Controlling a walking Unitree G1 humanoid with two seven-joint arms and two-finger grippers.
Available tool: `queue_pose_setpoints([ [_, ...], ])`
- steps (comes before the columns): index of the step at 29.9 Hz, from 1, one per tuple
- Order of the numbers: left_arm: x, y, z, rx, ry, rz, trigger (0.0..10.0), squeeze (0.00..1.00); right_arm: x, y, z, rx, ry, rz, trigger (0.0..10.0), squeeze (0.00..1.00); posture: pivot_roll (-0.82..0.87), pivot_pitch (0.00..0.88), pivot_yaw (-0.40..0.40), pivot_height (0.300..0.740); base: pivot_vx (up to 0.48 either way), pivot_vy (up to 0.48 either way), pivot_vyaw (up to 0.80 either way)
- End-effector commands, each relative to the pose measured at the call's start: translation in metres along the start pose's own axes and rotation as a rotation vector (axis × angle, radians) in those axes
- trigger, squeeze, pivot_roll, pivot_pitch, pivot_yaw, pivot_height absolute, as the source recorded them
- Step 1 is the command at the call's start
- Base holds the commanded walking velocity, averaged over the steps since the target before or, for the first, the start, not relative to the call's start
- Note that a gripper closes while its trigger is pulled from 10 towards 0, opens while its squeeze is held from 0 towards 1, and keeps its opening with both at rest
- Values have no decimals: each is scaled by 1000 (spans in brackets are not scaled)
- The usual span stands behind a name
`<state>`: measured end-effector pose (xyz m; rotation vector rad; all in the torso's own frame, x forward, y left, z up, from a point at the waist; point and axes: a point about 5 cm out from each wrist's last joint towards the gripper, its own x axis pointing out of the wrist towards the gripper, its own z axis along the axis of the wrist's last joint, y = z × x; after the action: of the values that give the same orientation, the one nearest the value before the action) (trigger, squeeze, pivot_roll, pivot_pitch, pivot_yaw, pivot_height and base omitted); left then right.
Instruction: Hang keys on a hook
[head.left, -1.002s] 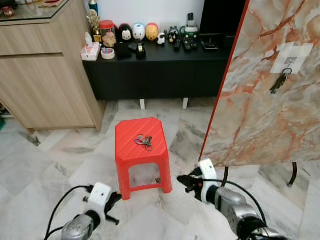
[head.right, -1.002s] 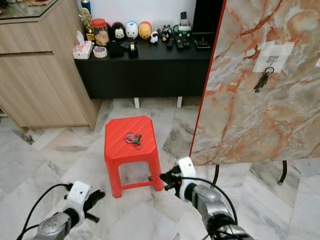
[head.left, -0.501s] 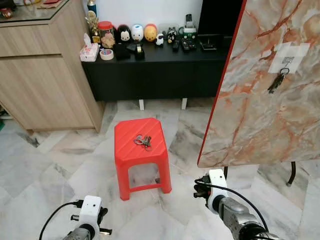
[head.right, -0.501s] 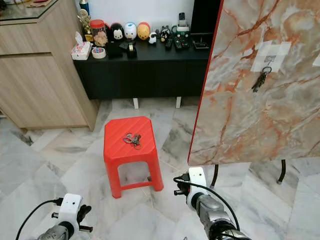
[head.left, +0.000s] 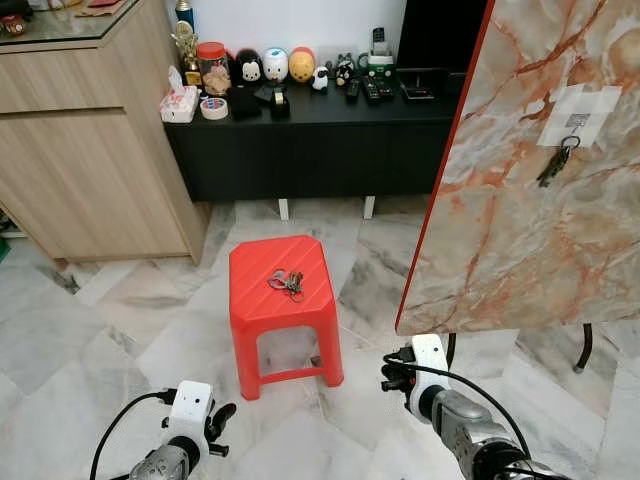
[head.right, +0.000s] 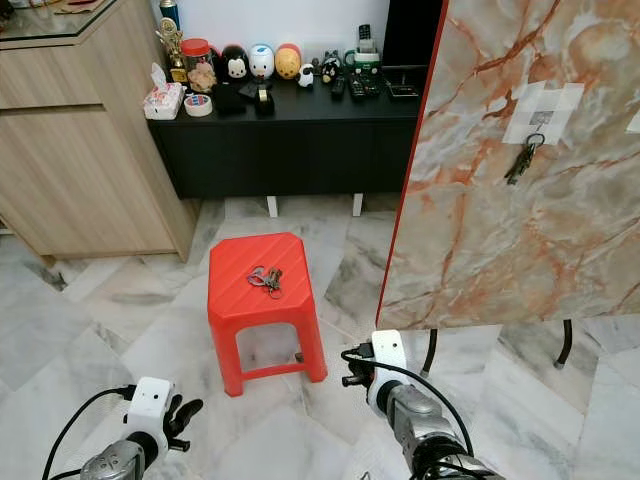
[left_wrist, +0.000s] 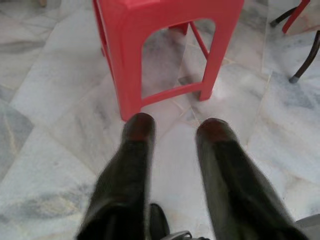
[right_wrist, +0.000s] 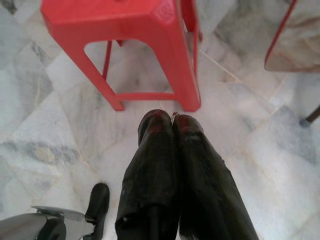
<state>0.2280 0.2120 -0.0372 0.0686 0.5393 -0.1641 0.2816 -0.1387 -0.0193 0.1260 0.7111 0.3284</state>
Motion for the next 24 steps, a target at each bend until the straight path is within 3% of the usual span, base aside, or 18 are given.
queue_pose_setpoints([
  [1,0,1,4,4,-24,-15,10000,1000,2,4,7,-12,-18,36,10000,0,119,108,-27,723,0,0,0],
  [2,1,-1,7,6,-42,-39,10000,1000,2,6,11,-21,-28,60,10000,0,119,108,-27,723,0,0,0],
  [3,2,-3,13,21,-78,-76,10000,0,4,12,18,-24,-49,123,10000,0,119,108,-27,723,0,0,0],
  [8,6,-10,36,59,-179,-179,10000,0,5,27,36,-107,-71,310,10000,0,112,111,-29,723,0,0,0],
  [11,10,-19,62,96,-281,-255,10000,0,3,36,52,-186,-96,426,10000,0,111,106,-30,723,0,0,0],
  [19,4,-35,96,183,-419,-388,10000,0,-4,36,86,-243,-199,496,10000,0,110,102,-32,723,0,0,0],
  [24,-2,-40,103,231,-435,-436,10000,0,-10,36,98,-242,-236,521,10000,0,105,94,-34,723,0,0,0],
])
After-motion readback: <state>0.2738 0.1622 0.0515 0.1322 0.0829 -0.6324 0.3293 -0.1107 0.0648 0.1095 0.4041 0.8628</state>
